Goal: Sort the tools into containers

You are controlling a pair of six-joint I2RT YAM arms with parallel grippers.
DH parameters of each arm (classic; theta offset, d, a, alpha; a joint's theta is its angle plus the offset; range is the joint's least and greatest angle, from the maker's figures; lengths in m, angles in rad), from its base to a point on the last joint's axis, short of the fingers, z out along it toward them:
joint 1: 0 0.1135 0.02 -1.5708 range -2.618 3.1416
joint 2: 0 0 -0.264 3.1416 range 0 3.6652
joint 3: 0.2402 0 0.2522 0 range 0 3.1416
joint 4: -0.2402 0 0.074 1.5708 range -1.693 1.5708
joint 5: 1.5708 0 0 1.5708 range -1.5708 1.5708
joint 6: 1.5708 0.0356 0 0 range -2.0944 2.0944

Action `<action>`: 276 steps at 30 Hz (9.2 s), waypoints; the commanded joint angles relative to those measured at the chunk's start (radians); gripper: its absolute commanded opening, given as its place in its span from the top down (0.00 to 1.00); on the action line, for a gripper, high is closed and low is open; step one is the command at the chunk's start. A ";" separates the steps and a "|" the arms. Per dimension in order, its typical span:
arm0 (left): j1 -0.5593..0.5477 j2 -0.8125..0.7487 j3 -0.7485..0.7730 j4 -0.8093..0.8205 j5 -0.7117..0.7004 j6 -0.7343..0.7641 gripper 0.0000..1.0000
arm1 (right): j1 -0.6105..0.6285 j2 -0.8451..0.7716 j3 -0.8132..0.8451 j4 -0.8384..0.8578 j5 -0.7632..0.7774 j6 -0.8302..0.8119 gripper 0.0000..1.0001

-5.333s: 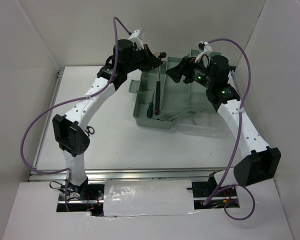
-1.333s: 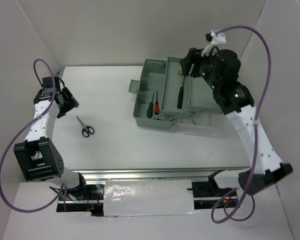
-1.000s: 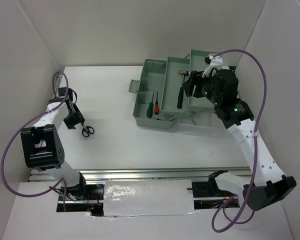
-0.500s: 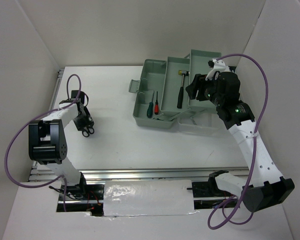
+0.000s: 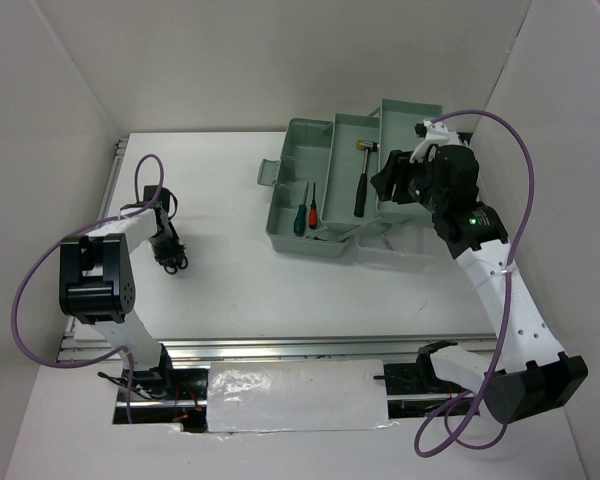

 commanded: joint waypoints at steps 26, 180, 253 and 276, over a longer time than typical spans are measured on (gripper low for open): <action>-0.532 -0.694 0.058 0.209 0.205 0.117 1.00 | 0.344 0.396 0.250 0.286 -0.355 0.460 0.04; -0.488 0.148 0.426 0.343 0.096 0.039 0.23 | -0.457 0.565 0.508 -0.311 -0.016 -0.095 0.31; -0.382 -0.032 0.243 0.467 0.084 0.028 0.34 | -0.065 0.585 0.669 -0.355 -0.206 -0.138 1.00; -0.221 0.025 0.265 0.559 0.301 -0.041 0.39 | -0.068 0.611 0.690 -0.364 -0.284 -0.138 1.00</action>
